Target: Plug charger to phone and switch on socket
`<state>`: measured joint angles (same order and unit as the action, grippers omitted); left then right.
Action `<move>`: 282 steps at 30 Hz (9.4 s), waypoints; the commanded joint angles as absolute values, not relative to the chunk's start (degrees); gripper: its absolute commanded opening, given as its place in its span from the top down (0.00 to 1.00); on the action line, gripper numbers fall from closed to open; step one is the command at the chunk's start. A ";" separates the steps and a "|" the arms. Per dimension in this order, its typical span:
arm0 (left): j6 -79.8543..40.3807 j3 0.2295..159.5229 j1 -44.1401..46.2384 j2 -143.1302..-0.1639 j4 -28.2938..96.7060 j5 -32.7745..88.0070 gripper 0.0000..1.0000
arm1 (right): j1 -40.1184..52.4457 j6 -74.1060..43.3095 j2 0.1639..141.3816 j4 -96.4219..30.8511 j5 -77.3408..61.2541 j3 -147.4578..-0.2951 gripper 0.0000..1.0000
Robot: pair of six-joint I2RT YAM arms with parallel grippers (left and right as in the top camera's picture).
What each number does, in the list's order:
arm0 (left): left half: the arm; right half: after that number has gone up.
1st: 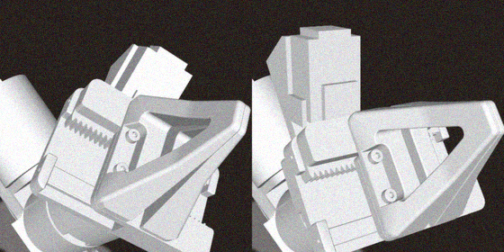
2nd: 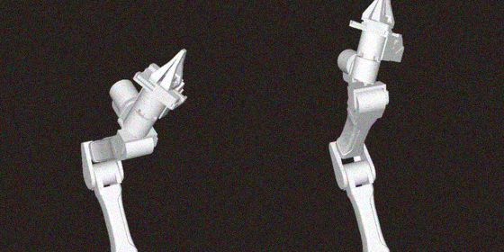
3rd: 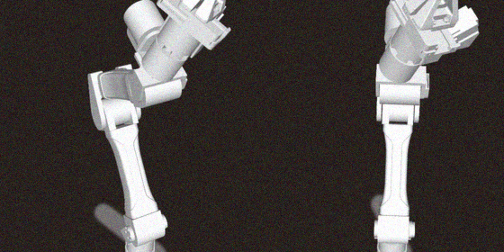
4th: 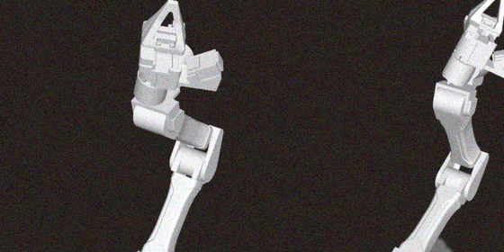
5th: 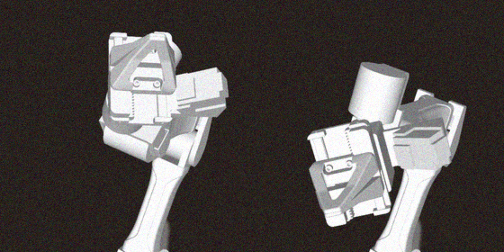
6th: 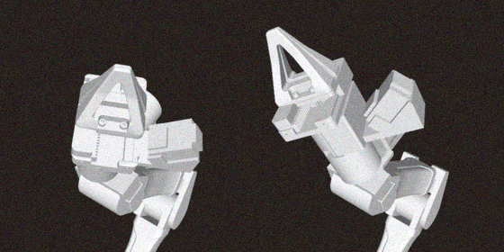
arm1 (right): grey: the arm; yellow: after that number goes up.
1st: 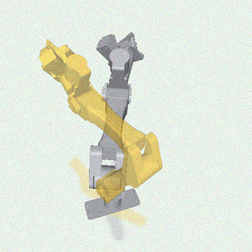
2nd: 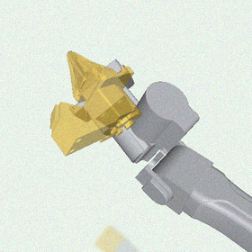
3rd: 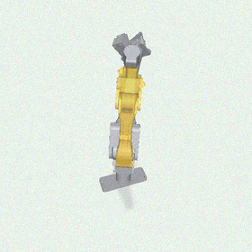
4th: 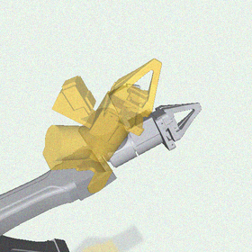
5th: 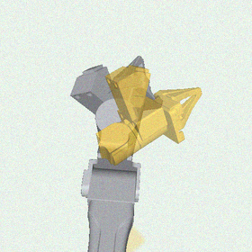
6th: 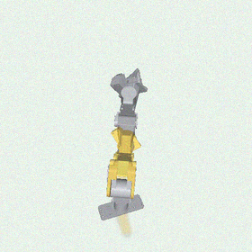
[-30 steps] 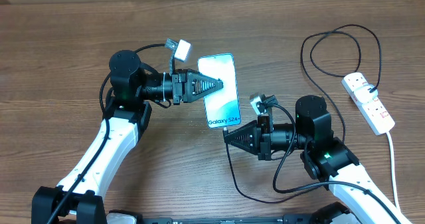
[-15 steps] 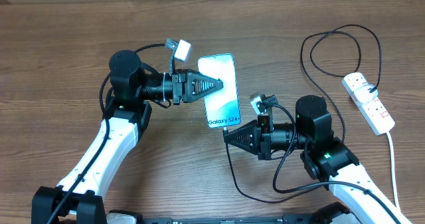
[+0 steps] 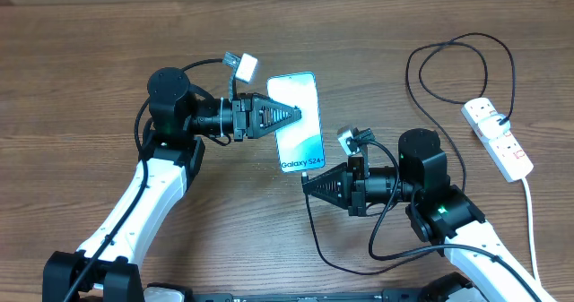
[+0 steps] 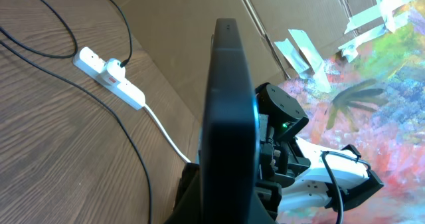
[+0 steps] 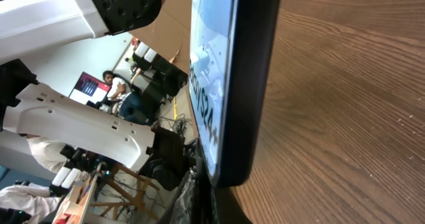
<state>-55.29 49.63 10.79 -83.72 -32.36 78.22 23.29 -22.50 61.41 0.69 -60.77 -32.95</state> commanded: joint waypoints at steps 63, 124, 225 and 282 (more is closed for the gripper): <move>-54.70 50.28 10.81 -88.97 -16.53 76.73 0.96 | 23.51 -22.72 63.83 -5.91 -63.13 -34.59 0.96; -64.69 50.30 10.90 -95.24 -39.31 83.64 0.96 | 20.93 -28.60 67.22 -0.14 -63.16 -34.48 0.96; -63.81 50.30 11.84 -95.24 -39.29 79.94 0.96 | 20.93 -33.26 67.33 -0.19 -61.58 -34.48 0.96; -57.10 50.28 11.90 -95.24 -38.17 81.30 0.96 | 20.93 -28.05 69.41 -0.75 -63.16 -34.52 0.89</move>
<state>-59.31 49.60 12.01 -96.03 -37.93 82.43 21.37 -28.49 69.34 -1.02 -62.96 -33.23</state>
